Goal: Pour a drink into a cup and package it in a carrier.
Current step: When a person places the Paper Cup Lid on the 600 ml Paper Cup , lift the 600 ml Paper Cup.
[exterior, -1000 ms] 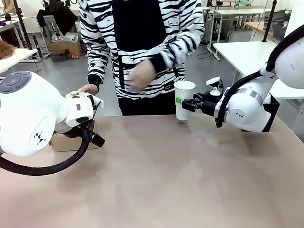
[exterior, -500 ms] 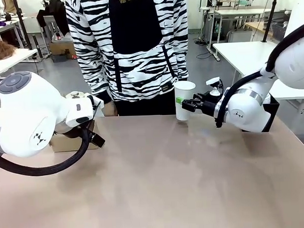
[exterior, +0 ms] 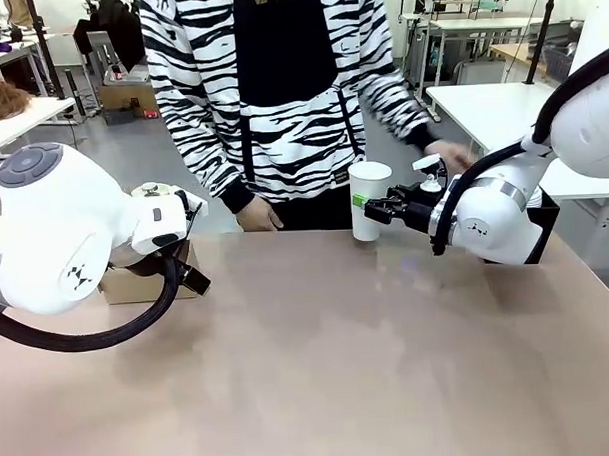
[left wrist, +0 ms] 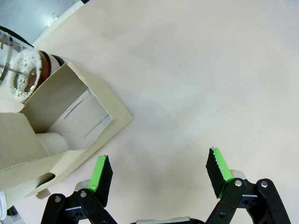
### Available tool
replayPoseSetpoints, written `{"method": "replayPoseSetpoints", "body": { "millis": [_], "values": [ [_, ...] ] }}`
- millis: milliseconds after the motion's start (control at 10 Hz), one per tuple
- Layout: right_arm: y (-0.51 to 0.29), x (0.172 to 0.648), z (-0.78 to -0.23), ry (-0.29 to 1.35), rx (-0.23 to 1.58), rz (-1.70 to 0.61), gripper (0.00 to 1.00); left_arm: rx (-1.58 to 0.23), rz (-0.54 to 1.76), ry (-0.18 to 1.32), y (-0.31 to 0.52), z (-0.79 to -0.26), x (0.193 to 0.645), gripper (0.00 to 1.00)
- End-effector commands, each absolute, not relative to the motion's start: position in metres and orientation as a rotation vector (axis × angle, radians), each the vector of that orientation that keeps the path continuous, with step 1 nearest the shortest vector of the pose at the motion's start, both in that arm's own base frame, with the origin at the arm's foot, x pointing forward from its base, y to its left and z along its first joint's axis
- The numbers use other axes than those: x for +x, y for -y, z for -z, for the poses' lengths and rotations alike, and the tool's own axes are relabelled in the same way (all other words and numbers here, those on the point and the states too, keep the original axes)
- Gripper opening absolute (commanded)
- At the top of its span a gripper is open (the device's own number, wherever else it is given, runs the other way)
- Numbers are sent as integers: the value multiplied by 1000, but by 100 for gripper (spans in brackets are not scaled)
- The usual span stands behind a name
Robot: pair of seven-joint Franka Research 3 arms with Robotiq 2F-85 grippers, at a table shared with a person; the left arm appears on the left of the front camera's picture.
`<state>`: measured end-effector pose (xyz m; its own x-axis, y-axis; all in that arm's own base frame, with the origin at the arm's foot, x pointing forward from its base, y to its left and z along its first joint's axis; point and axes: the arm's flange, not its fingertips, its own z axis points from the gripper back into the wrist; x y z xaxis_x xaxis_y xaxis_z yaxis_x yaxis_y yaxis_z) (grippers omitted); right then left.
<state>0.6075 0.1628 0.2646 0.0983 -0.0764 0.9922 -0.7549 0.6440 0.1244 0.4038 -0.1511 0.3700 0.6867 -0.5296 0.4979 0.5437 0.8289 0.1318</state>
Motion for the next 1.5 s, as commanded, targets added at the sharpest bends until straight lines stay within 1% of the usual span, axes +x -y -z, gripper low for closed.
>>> {"method": "replayPoseSetpoints", "body": {
  "millis": [0, 1400],
  "values": [
    [-165, 609, -266, 1402, 755, -587, 80, -28, 602, 550, 151, -370, 404, 100],
    [-165, 609, -266, 1402, 755, -587, 80, -28, 602, 550, 151, -370, 404, 100]
  ]
}}
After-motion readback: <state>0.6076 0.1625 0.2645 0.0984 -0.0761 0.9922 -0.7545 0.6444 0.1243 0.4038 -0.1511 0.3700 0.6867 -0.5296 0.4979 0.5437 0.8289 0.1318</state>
